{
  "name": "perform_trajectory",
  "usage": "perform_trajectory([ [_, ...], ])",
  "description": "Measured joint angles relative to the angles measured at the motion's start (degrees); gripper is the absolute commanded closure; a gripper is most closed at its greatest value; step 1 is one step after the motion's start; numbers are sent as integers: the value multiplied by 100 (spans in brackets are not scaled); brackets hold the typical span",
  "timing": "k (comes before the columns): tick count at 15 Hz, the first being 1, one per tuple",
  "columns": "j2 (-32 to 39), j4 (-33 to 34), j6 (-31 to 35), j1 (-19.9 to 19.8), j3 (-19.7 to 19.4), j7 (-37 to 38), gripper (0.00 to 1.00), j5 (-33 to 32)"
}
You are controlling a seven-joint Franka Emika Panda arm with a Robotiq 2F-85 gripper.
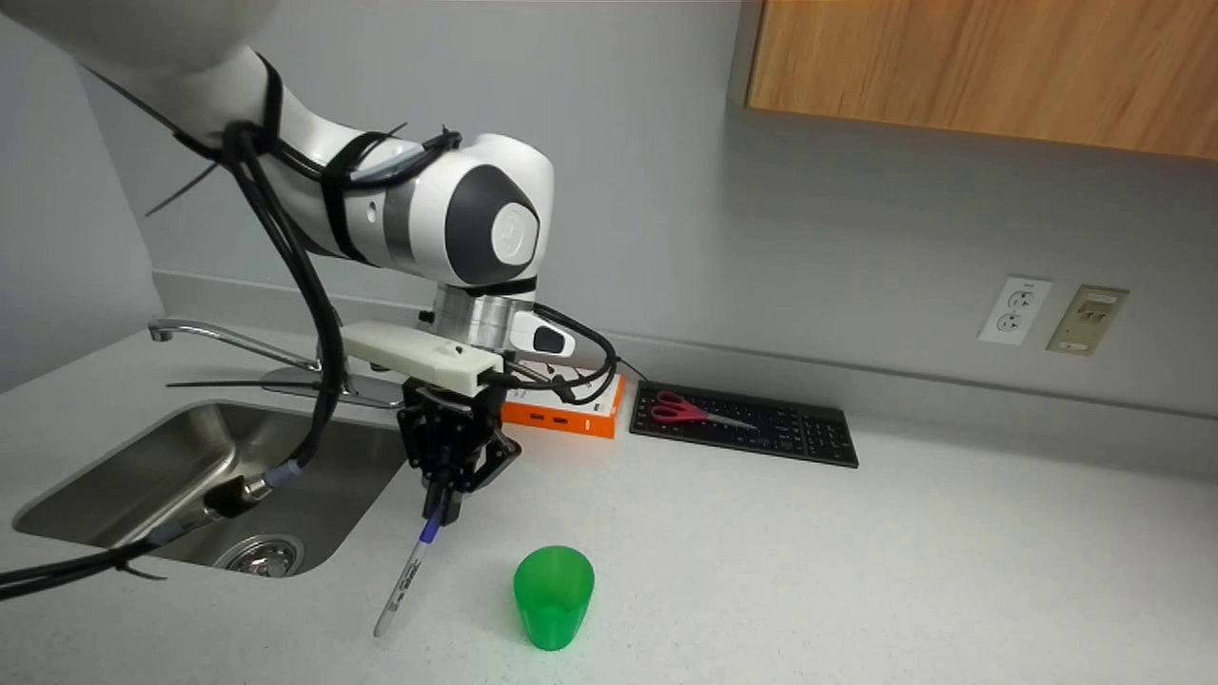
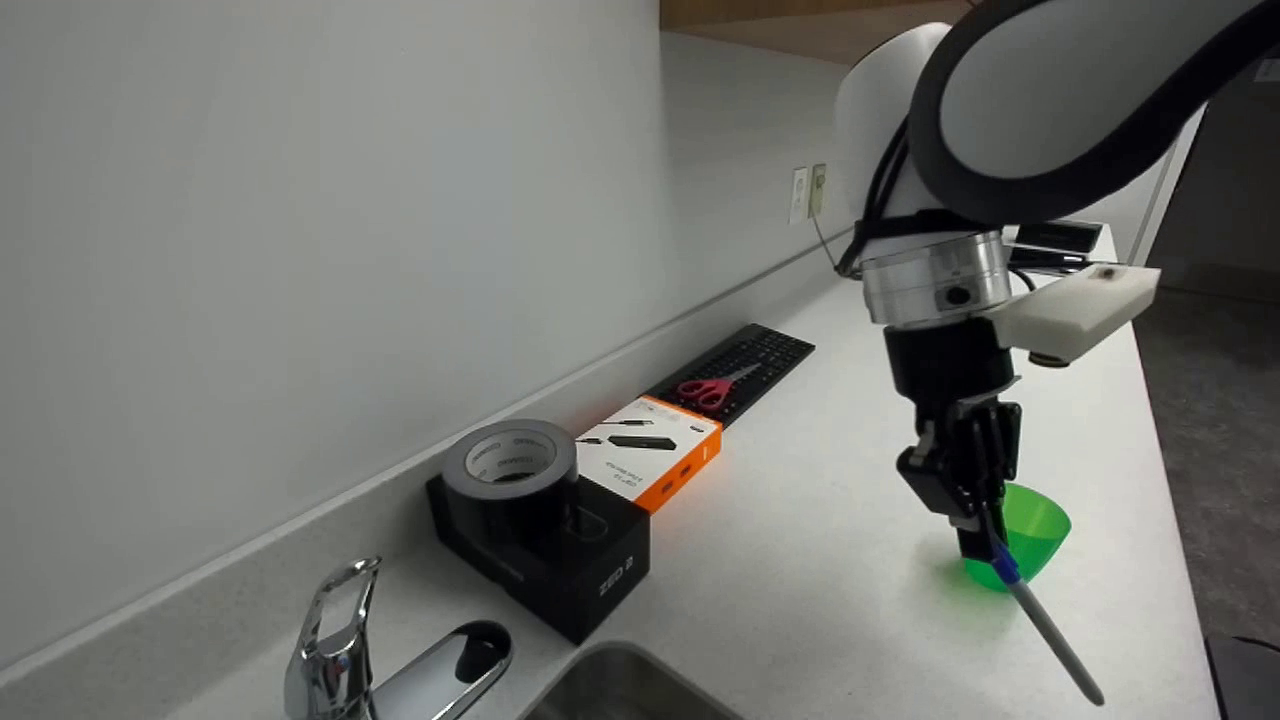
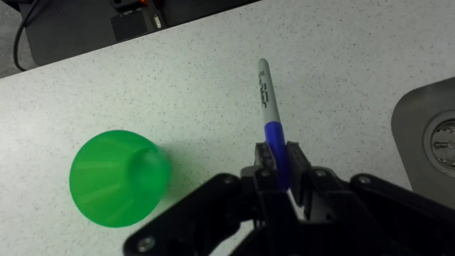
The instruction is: Remove the marker from the cup.
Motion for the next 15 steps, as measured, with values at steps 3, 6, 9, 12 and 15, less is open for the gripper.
perform_trajectory([
  [3,462,300,2,0,-16,7,96,0],
  [6,819,536,116,0,-36,83,96,-36],
  [9,1112,685,371,0,-58,189,96,-107],
  [12,1351,797,626,2,-85,330,96,-226],
  [15,1530,910,794,6,-119,474,60,-350],
])
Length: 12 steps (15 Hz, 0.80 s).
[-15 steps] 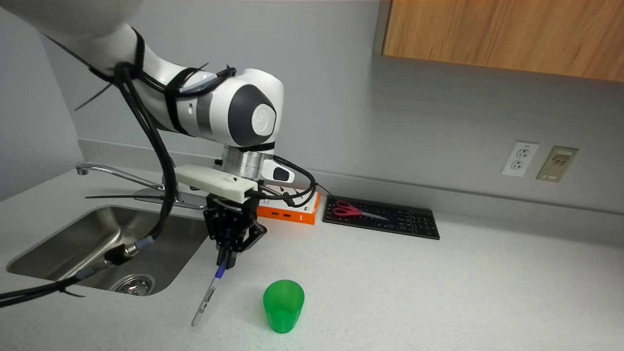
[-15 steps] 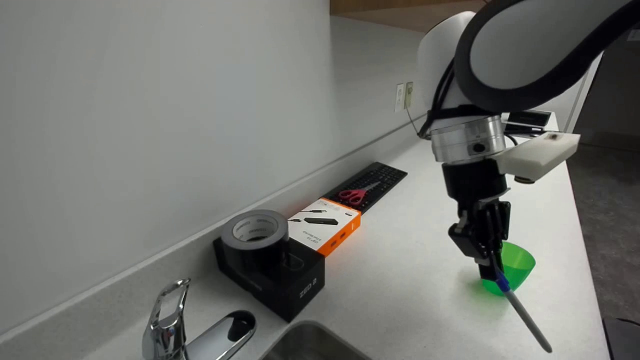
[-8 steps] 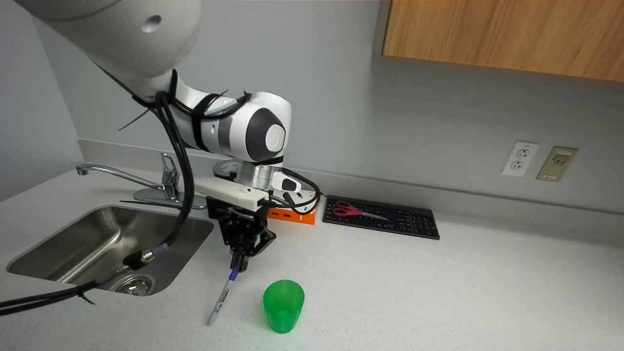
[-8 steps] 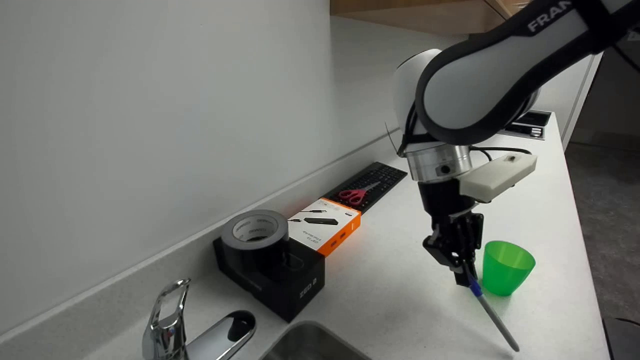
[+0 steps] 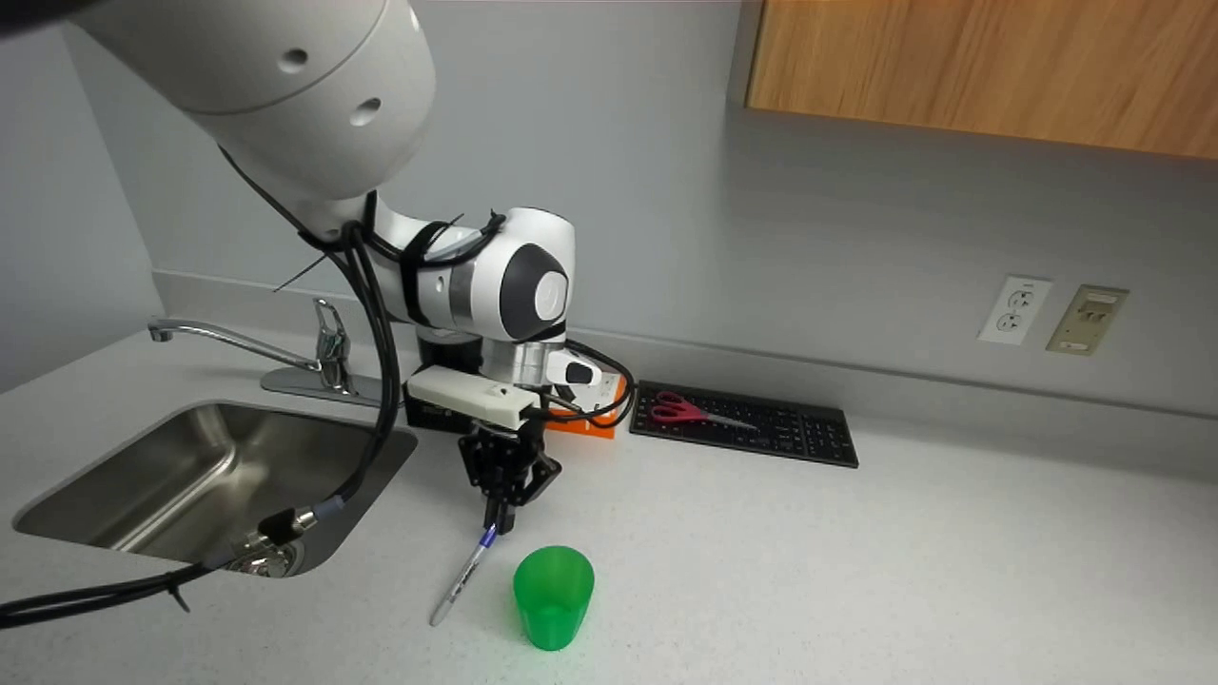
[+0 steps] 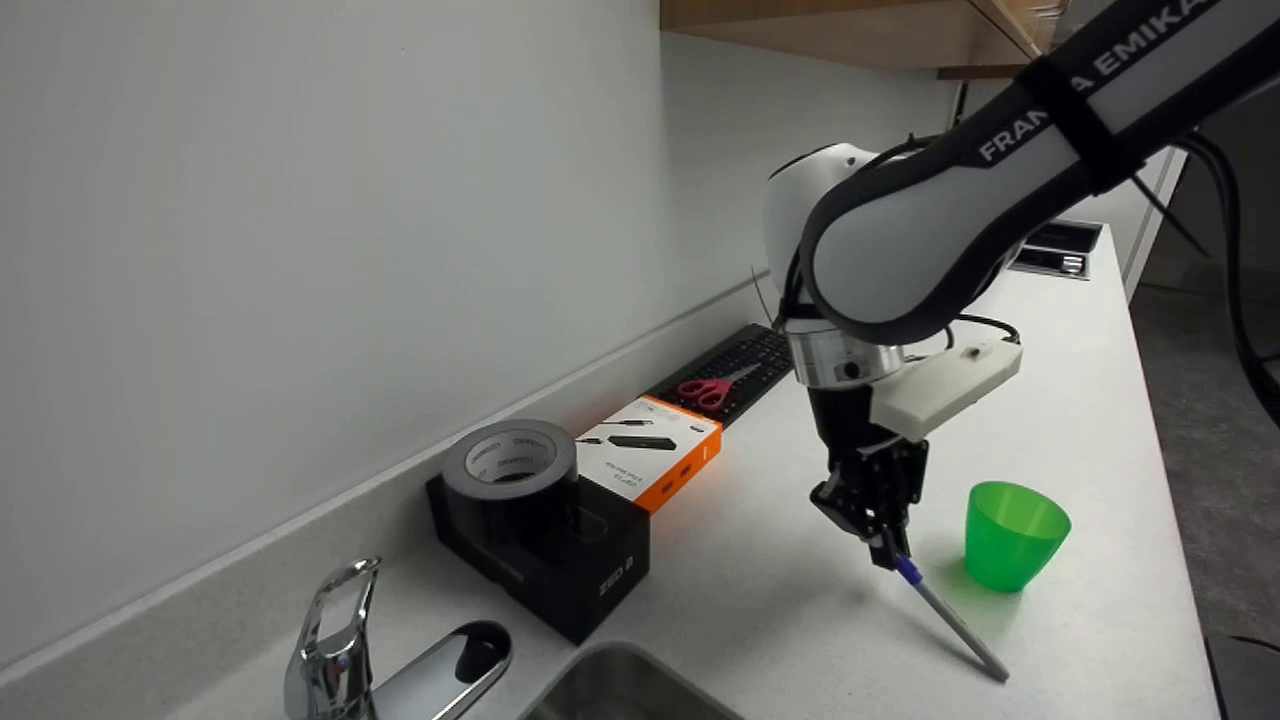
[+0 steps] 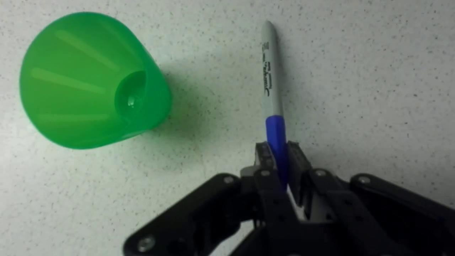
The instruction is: Remove the marker from the cup.
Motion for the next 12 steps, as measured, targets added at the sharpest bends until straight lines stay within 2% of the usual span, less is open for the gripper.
perform_trajectory([
  [8,138,183,150,26,-57,166,2,-130],
  [12,138,224,150,45,-69,196,0,-131],
])
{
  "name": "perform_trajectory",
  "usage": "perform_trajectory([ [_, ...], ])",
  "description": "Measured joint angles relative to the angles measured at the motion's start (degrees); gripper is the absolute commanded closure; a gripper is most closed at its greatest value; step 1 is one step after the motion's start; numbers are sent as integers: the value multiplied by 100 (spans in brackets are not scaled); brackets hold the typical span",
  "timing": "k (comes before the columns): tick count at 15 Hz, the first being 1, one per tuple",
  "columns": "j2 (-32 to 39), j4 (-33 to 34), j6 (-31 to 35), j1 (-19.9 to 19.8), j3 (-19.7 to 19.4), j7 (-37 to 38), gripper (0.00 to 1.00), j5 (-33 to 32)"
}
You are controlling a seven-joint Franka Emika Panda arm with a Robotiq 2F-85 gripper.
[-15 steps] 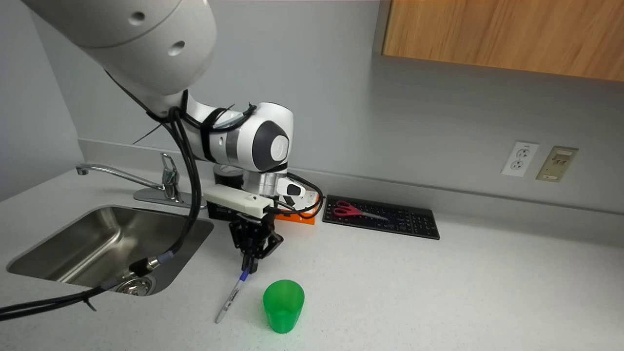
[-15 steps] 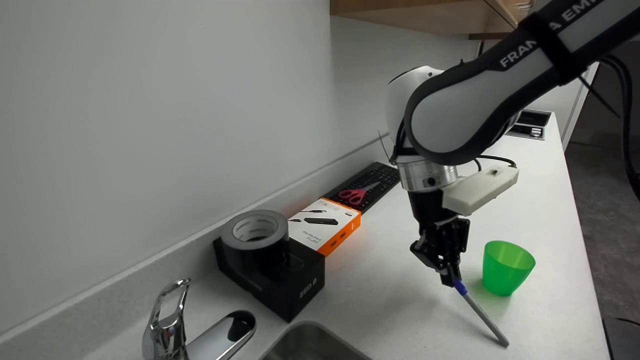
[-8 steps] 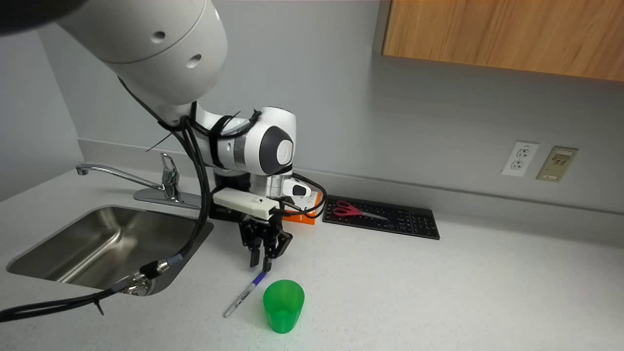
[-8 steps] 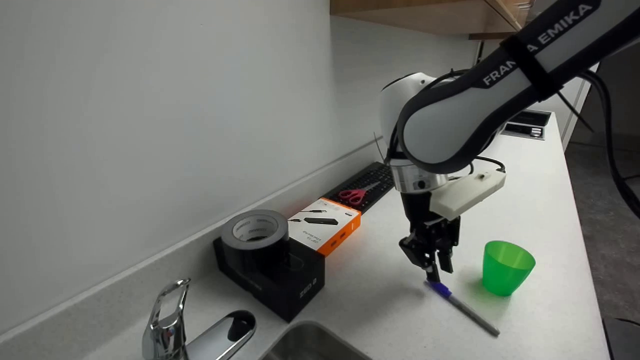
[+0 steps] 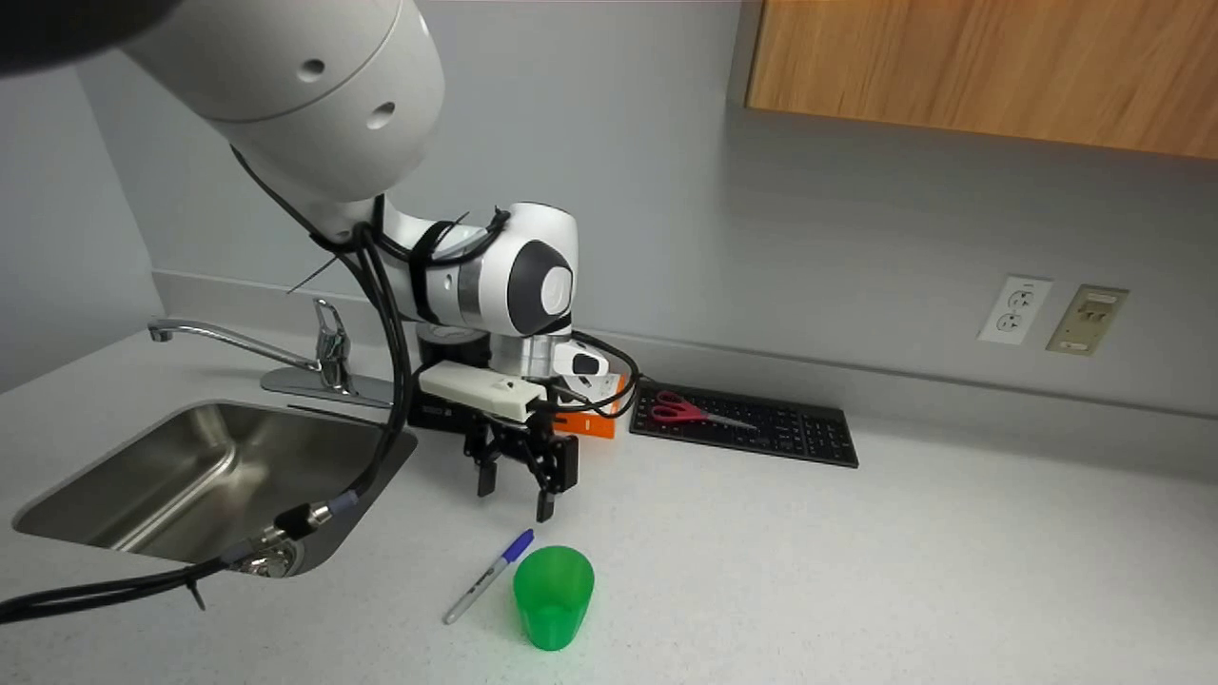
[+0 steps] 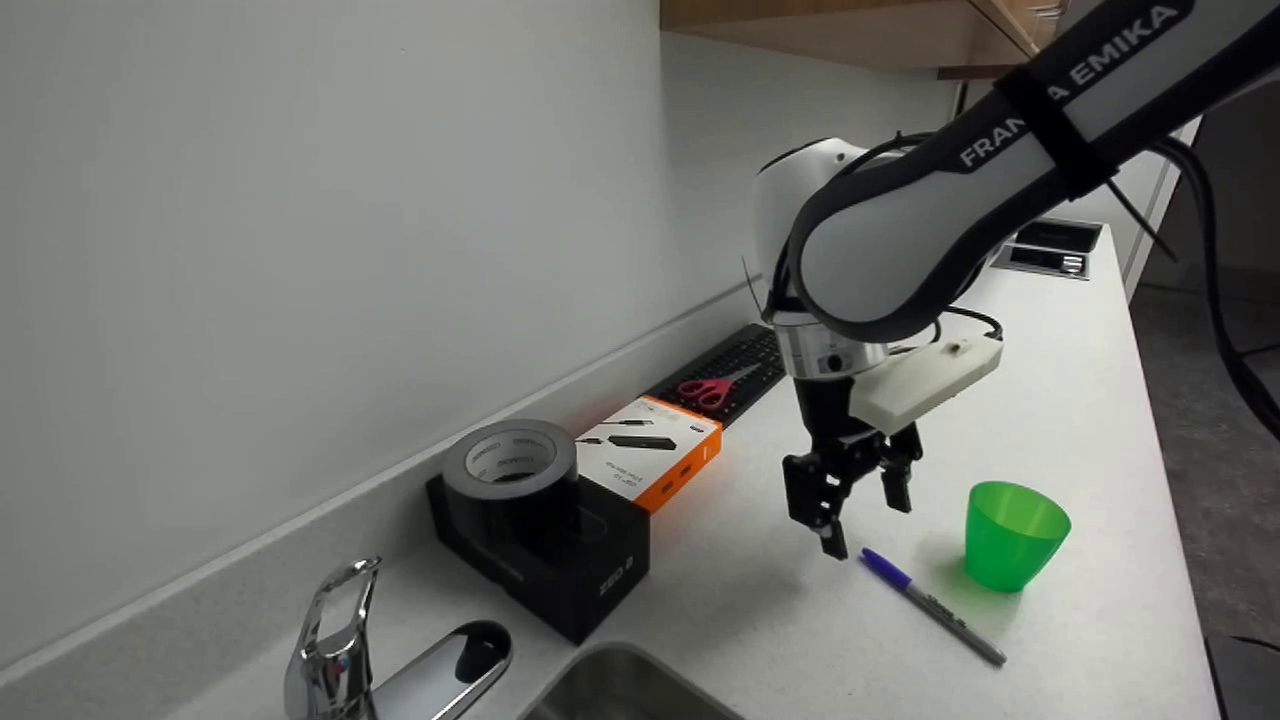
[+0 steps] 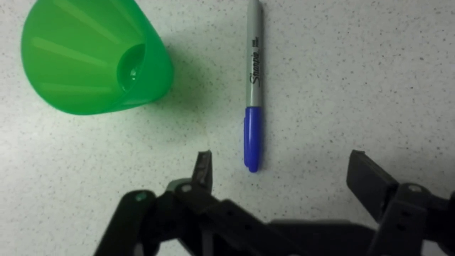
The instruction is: Remove the marker from the cup.
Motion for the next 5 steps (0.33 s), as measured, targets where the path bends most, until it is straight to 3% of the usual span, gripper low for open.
perform_trajectory([
  [5,0,26,-1,12,-28,74,0,-30],
])
